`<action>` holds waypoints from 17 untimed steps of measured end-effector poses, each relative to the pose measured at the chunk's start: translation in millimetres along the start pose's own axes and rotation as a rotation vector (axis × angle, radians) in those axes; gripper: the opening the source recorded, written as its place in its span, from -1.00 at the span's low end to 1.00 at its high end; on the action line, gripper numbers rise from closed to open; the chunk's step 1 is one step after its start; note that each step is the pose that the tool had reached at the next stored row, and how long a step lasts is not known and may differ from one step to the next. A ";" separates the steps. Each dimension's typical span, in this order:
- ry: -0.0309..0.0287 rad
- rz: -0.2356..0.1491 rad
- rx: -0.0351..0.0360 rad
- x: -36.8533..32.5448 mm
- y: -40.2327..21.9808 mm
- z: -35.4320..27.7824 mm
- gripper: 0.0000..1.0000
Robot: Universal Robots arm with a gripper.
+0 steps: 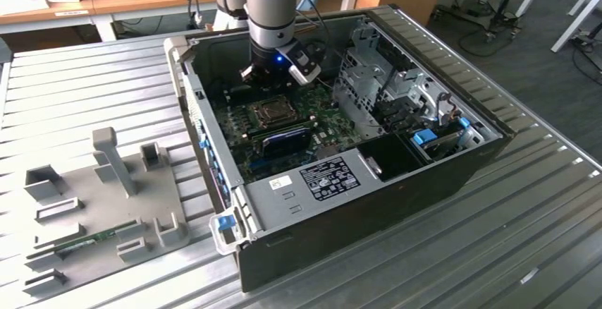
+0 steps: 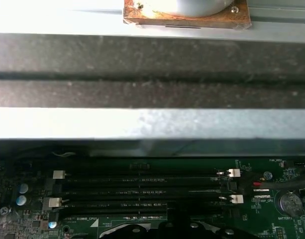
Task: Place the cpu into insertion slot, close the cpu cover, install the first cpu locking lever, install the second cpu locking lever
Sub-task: 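Install the first cpu locking lever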
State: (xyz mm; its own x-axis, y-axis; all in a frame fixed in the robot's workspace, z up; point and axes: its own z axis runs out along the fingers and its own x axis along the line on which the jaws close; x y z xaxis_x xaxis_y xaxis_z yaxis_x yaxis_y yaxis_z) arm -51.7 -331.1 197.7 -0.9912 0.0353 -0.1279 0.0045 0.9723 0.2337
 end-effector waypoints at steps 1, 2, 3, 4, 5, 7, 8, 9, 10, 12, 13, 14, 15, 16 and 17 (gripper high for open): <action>0.0001 0.000 0.0000 -0.1 0.0 0.0 -0.79; 0.0000 0.000 -0.0001 -0.1 0.0 0.0 -0.79; -0.0001 0.000 -0.0004 -0.1 0.0 0.0 -0.79; -0.0001 0.000 -0.0011 -0.1 0.1 0.1 -0.79; 0.0001 0.000 -0.0016 -0.1 0.0 0.0 -0.79; 0.0000 0.000 -0.0029 -0.1 -0.1 0.0 -0.79; 0.0000 0.000 -0.0036 -0.1 -0.2 0.0 -0.79; 0.0001 0.001 -0.0045 -0.1 -0.2 -0.1 -0.79; 0.0000 0.001 -0.0058 -0.1 -0.3 -0.1 -0.79; -0.0003 0.001 -0.0072 -0.1 -0.3 0.0 -0.79; -0.0002 0.001 -0.0073 -0.1 -0.3 0.0 -0.79; -0.0002 0.001 -0.0074 -0.1 -0.3 0.0 -0.79; -0.0002 0.001 -0.0074 -0.1 -0.3 -0.1 -0.79; -0.0002 0.001 -0.0074 -0.1 -0.3 -0.1 -0.79; -0.0002 0.001 -0.0076 -0.1 -0.3 -0.2 -0.79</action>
State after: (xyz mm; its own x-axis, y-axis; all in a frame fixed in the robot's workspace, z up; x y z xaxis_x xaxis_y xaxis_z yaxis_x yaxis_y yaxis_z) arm -51.6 -331.5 197.8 -0.9911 0.0363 -0.1279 0.0044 0.9705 0.2411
